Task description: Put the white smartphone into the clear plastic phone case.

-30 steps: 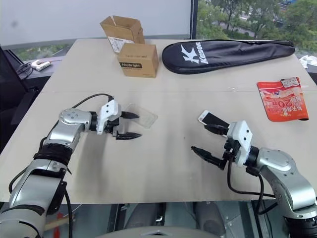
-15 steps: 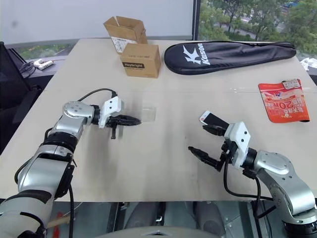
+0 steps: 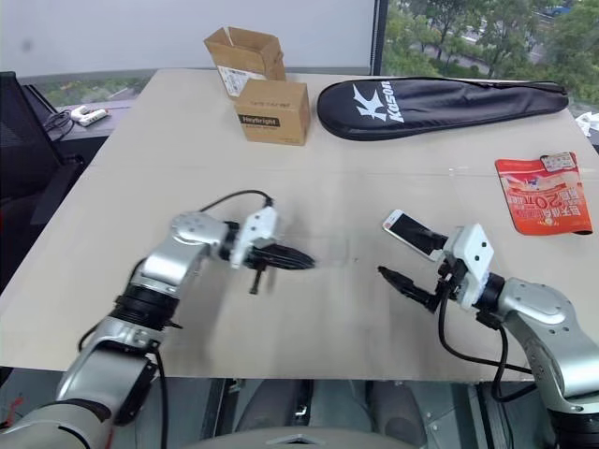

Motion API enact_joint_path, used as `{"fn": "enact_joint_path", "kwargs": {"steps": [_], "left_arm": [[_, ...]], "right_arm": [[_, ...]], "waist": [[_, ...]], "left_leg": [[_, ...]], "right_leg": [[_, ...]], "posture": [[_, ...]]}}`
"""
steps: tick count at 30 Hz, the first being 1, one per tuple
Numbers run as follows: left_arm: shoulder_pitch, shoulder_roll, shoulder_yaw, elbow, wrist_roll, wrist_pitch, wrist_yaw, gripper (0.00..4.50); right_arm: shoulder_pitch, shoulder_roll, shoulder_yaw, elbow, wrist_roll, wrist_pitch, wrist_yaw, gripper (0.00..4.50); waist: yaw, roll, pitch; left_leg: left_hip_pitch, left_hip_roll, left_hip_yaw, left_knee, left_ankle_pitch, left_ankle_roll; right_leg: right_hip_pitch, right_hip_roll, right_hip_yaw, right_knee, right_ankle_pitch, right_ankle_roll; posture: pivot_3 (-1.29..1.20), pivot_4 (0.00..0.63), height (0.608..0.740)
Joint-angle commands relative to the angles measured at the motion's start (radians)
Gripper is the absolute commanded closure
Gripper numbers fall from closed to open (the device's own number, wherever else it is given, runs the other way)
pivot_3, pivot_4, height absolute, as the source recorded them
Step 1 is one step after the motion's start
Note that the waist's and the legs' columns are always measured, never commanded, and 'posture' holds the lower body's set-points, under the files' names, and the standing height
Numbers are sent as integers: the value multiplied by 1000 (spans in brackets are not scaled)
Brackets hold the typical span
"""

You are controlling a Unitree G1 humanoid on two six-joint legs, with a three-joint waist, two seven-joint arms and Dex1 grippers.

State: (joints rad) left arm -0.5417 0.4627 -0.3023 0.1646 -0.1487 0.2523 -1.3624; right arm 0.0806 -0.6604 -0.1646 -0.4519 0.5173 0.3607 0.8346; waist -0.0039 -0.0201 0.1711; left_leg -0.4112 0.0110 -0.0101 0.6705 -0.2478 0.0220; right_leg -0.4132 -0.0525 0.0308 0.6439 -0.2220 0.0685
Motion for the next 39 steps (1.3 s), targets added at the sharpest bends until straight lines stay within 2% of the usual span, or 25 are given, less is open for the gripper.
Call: {"fn": "enact_joint_path", "kwargs": {"steps": [1,4,5,6,8,14,24,27,29,33,34,35,37,39], "left_arm": [[26,-39,-43,-74,14,33,69,4459],[52,-68,-67,-101,18,45,112,4459],[58,-70,-71,-110,16,45,120,3951],[69,-72,-73,-126,12,57,131,3740],[93,-69,-58,-170,-3,83,158,2949],[151,10,59,-343,-92,171,209,140],[327,131,268,-623,-233,333,352,57],[356,142,294,-667,-257,355,389,57],[369,151,303,-688,-263,357,410,57],[367,161,298,-692,-246,350,457,57],[366,163,296,-690,-244,351,467,0],[364,164,293,-687,-243,352,476,0],[362,170,285,-677,-234,351,490,0],[364,173,277,-670,-229,347,497,0]], "right_arm": [[18,-25,-57,6,-14,-44,14,0],[22,-42,-65,22,-23,-31,7,0],[21,-47,-64,24,-19,-14,5,0],[6,-50,-53,36,-37,1,-13,0],[-29,-60,-19,67,-80,26,-39,0],[-191,-52,73,288,-173,21,-36,0],[-451,-68,205,734,-307,-51,92,0],[-472,-79,236,785,-323,-48,148,0],[-475,-84,257,802,-324,-36,194,0],[-486,-89,284,823,-326,-17,256,0],[-487,-89,286,824,-325,-14,268,526],[-489,-88,286,826,-326,-12,275,749],[-493,-86,283,830,-332,-13,278,1495],[-491,-88,278,830,-334,-14,280,1581]], "waist": [[-6,0,0],[-9,0,0],[-10,0,0],[-10,0,0],[-11,0,0],[-8,1,0],[-11,1,0],[-10,1,0],[-9,0,0],[-8,0,0],[-8,0,0],[-8,0,0],[-8,0,-1],[-8,0,-1]], "left_leg": [[0,0,0,0,0,0],[1,0,0,0,0,0],[1,0,0,0,0,0],[1,0,0,0,0,0],[1,0,0,0,0,0],[1,0,-1,0,0,0],[1,1,0,-1,0,0],[6,1,1,-1,0,0],[16,0,1,-1,0,0],[18,0,0,-1,0,0],[18,0,0,-1,0,0],[18,0,0,-1,0,0],[18,0,0,-2,0,0],[18,1,-1,-3,0,0]], "right_leg": [[0,0,0,0,0,0],[0,1,0,0,0,0],[0,1,0,0,0,0],[0,1,0,1,0,0],[0,1,0,1,0,0],[0,0,0,1,0,0],[0,0,0,0,0,0],[6,0,0,0,0,-1],[15,-1,0,-1,-2,-5],[17,-1,0,-2,-2,-5],[17,-1,-1,-2,-2,-5],[17,-1,-1,-2,-2,-5],[17,-1,-1,-2,-2,-4],[17,-1,-2,-2,-2,-4]], "posture": [[0,150,740],[0,150,740],[0,150,740],[0,150,740],[0,150,740],[0,150,740],[0,150,740],[0,150,740],[0,150,740],[0,150,740],[0,150,740],[0,150,740],[0,150,740],[0,150,740]]}}
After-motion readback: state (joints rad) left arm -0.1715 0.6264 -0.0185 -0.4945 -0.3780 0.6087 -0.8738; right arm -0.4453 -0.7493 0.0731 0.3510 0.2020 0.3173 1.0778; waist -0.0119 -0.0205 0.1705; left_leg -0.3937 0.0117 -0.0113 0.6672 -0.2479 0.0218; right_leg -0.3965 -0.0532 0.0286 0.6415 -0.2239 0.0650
